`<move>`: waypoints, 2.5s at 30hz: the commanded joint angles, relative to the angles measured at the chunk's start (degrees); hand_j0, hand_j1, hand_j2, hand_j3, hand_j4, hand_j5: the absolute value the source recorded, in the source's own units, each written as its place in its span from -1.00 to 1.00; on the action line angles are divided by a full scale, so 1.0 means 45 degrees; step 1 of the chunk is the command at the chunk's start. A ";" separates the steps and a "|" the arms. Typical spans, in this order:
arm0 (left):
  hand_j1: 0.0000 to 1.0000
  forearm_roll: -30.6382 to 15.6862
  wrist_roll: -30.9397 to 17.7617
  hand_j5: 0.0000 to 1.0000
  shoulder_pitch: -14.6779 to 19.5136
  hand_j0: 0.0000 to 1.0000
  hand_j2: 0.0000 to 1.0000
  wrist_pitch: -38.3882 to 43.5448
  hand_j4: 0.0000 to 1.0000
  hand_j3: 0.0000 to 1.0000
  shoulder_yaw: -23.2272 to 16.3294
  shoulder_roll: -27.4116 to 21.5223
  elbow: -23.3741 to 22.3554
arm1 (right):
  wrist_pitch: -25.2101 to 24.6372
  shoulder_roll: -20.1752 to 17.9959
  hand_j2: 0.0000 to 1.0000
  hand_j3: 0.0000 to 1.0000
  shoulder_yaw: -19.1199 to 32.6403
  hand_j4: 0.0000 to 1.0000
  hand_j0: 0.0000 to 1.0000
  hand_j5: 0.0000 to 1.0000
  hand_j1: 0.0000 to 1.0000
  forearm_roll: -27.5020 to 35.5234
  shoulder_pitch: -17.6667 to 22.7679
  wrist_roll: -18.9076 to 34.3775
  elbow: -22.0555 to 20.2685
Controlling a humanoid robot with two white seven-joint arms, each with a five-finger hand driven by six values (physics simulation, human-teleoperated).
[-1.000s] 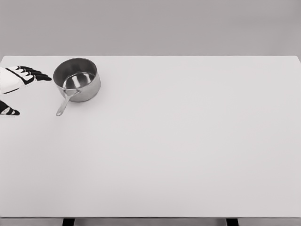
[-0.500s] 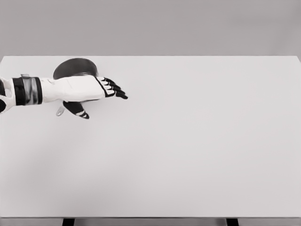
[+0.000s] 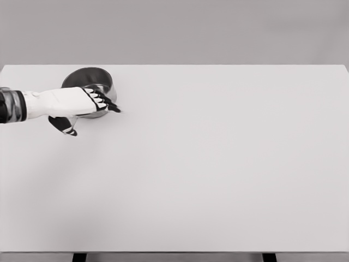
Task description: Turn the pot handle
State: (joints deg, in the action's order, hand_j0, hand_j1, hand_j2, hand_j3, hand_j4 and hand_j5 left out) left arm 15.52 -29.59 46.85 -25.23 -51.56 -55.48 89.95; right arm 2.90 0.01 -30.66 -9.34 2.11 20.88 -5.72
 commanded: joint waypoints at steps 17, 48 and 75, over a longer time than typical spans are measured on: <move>1.00 -0.0011 0.0678 1.00 0.0000 1.00 1.00 -0.0096 1.00 1.00 0.0130 -0.0348 -0.2175 | 0.0001 -0.0002 1.00 1.00 -0.0003 1.00 1.00 1.00 1.00 0.0005 0.0000 0.0008 0.0002; 1.00 0.0341 0.4740 1.00 0.0527 1.00 1.00 0.0080 1.00 1.00 0.0559 0.2015 -0.9090 | 0.0001 -0.0002 1.00 1.00 -0.0003 1.00 1.00 1.00 1.00 0.0005 0.0000 0.0008 0.0002; 1.00 -0.0519 0.4701 1.00 0.0215 1.00 1.00 -0.2170 1.00 1.00 0.0735 -0.1578 -0.1945 | 0.0001 -0.0002 1.00 1.00 -0.0003 1.00 1.00 1.00 1.00 0.0005 0.0000 0.0008 0.0002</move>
State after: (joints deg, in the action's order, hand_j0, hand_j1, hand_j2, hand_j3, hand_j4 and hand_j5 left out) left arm 13.94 -8.23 47.73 -34.87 -48.35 -59.54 69.17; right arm 2.90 0.01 -30.66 -9.34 2.11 20.89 -5.72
